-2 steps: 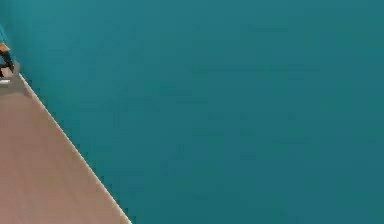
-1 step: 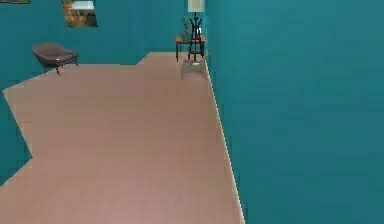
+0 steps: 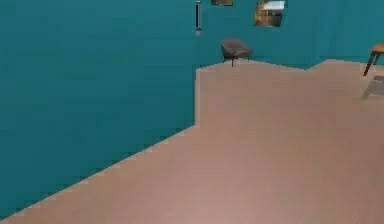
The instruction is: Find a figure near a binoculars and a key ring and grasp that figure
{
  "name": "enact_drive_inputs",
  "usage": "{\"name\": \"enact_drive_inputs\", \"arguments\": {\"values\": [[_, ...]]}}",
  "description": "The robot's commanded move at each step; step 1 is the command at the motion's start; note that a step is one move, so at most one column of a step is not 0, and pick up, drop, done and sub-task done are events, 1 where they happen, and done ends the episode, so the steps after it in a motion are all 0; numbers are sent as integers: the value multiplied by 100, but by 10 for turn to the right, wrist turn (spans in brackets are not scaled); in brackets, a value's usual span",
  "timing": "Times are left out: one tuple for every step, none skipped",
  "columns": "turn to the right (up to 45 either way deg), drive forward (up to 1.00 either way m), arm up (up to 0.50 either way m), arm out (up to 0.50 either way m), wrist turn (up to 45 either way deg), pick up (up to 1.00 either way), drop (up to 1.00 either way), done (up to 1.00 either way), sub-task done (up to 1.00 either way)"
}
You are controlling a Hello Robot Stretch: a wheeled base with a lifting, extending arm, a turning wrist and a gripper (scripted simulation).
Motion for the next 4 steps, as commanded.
{"name": "enact_drive_inputs", "arguments": {"values": [[-420,0,0,0,0,0,0,0,0],[0,25,0,0,0,0,0,0,0],[-450,0,0,0,0,0,0,0,0],[-270,0,0,0,0,0,0,0,0]]}}
